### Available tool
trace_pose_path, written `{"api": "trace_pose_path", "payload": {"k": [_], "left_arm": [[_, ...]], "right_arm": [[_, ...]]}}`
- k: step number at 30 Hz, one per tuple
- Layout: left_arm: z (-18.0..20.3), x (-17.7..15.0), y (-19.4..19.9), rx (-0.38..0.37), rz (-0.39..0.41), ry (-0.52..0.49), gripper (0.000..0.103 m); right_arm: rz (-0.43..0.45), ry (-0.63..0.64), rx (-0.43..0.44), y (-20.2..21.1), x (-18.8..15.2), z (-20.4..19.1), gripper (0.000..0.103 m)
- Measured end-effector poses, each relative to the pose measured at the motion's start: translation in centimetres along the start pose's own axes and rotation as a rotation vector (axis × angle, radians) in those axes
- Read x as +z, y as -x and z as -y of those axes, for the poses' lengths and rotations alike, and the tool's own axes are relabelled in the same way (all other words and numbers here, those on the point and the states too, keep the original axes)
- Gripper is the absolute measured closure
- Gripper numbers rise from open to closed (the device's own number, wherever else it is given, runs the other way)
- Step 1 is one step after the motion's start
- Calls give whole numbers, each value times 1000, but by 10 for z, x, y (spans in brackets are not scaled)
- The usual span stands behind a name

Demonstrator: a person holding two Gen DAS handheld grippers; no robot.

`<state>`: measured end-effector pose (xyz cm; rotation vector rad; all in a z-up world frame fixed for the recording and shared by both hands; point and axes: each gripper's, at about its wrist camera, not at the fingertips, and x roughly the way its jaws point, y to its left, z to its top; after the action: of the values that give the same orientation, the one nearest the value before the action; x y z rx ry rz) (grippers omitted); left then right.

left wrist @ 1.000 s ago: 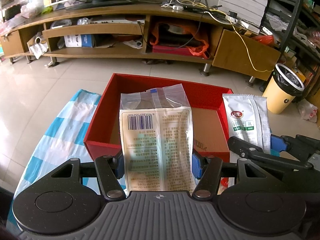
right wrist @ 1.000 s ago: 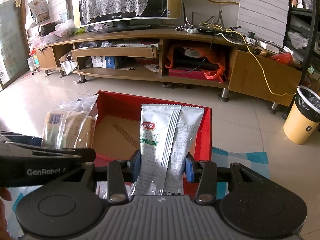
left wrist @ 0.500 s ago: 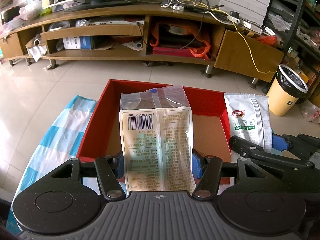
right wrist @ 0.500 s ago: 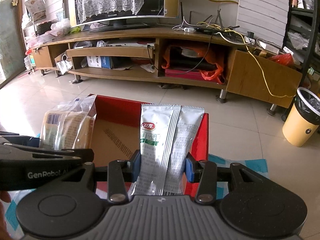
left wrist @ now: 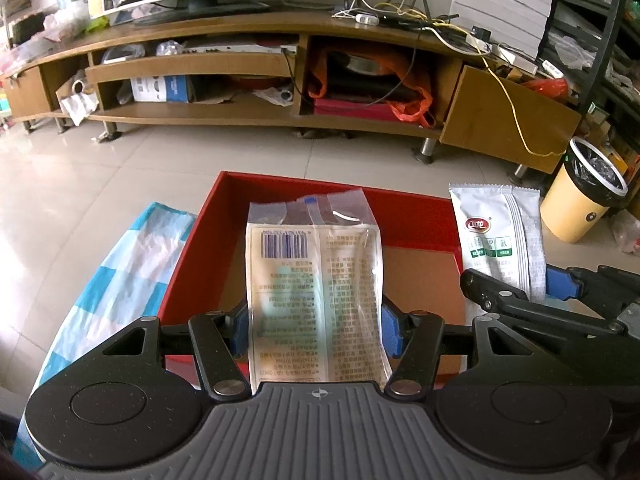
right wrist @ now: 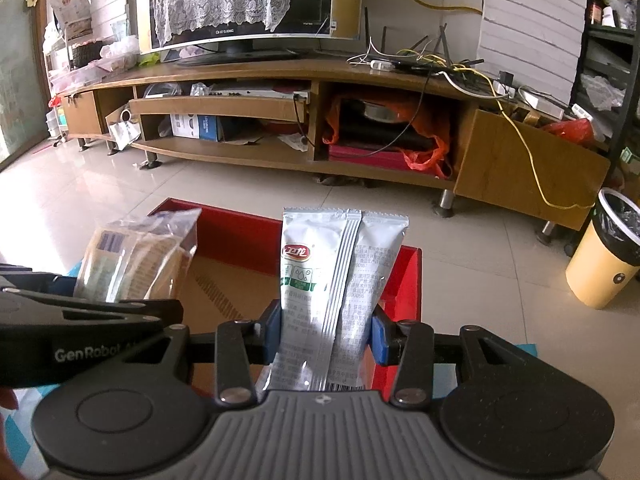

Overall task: Organize snacks
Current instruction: 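Lower the bread bag into the red box with the left tool while the right tool lowers the sachet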

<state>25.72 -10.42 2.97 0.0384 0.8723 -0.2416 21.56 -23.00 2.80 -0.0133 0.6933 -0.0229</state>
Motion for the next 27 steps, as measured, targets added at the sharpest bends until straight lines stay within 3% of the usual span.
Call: {"api": "trace_pose_path", "payload": {"k": [27], "left_arm": [[5, 4, -29, 52, -4, -35, 37]], "right_arm": [[-5, -6, 0, -32, 4, 2, 60]]}}
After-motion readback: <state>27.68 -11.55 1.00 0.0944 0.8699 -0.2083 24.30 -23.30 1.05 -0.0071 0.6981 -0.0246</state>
